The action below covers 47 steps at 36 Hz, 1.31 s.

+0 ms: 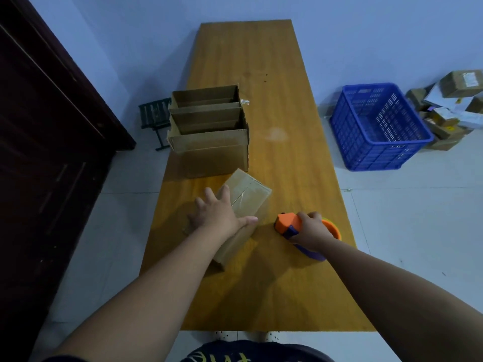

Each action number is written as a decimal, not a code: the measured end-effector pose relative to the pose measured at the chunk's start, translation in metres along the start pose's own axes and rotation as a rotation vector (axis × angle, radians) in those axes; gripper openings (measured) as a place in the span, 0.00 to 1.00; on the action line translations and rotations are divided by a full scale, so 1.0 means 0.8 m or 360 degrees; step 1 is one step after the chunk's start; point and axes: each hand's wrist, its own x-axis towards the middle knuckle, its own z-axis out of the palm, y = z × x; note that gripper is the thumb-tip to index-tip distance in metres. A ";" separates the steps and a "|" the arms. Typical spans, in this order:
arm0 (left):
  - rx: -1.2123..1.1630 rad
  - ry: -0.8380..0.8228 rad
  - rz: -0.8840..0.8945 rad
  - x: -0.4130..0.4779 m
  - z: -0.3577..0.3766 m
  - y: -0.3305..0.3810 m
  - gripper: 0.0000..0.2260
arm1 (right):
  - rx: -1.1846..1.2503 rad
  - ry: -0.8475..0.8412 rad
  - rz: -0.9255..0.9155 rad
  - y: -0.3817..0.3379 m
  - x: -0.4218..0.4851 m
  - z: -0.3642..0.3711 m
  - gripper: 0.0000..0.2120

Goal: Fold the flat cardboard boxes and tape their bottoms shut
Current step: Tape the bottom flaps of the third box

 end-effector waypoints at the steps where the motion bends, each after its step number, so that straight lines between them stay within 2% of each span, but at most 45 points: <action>1: -0.0008 0.0018 0.0004 0.000 0.001 0.002 0.49 | -0.0007 -0.0002 -0.0007 0.001 -0.002 -0.001 0.35; 5: -0.0216 -0.0080 0.0157 0.002 0.000 0.005 0.41 | -0.0053 -0.0010 -0.0065 0.003 -0.010 -0.008 0.33; 8: -0.0235 -0.0171 0.0234 -0.002 -0.001 0.003 0.42 | -0.0076 0.0017 -0.0096 0.002 -0.014 -0.010 0.31; 10: -0.0306 -0.0128 0.0235 -0.007 0.001 0.002 0.43 | -0.0068 0.0050 -0.0105 0.000 -0.015 -0.009 0.29; 12: -0.0368 0.0035 0.0312 -0.015 0.004 -0.001 0.42 | -0.0028 0.0088 -0.0116 -0.003 -0.015 -0.008 0.27; 15: -0.0264 0.0272 0.0609 -0.025 0.013 -0.012 0.35 | -0.0017 0.0124 -0.0139 -0.013 -0.013 -0.011 0.26; 17: -0.0104 0.0178 0.0790 -0.031 0.021 -0.018 0.34 | -0.0041 0.0115 -0.0135 -0.019 -0.013 -0.016 0.26; 19: 0.0066 -0.0005 0.0889 -0.034 0.031 -0.023 0.39 | -0.0096 0.0091 -0.0131 -0.024 -0.014 -0.021 0.26; 22: 0.0122 -0.0082 0.0902 -0.035 0.041 -0.025 0.43 | -0.0223 0.0089 -0.0124 -0.027 -0.018 -0.028 0.30; 26: 0.0058 -0.0114 0.0899 -0.036 0.040 -0.025 0.42 | -0.0373 0.0168 -0.0116 -0.025 -0.027 -0.035 0.34; 31: 0.0032 -0.0091 0.0917 -0.035 0.045 -0.028 0.42 | -0.0520 0.0460 -0.0288 -0.014 -0.047 -0.043 0.34; 34: 0.0050 -0.0052 0.0917 -0.033 0.047 -0.024 0.42 | -0.0472 0.0570 -0.0458 -0.010 -0.056 -0.046 0.34; 38: -0.0027 0.0007 0.0894 -0.029 0.048 -0.017 0.41 | -0.0392 0.0587 -0.0536 -0.019 -0.068 -0.049 0.38; 41: -0.0082 0.0046 0.0898 -0.024 0.046 -0.015 0.40 | -0.0297 0.0651 -0.0579 -0.028 -0.076 -0.054 0.33; 43: -0.0116 0.0117 0.0907 -0.021 0.047 -0.016 0.37 | -0.0244 0.0677 -0.0618 -0.032 -0.081 -0.060 0.30; 47: -0.0087 0.0495 0.0982 -0.024 0.052 -0.022 0.26 | -0.0254 0.0538 -0.0636 -0.043 -0.091 -0.080 0.31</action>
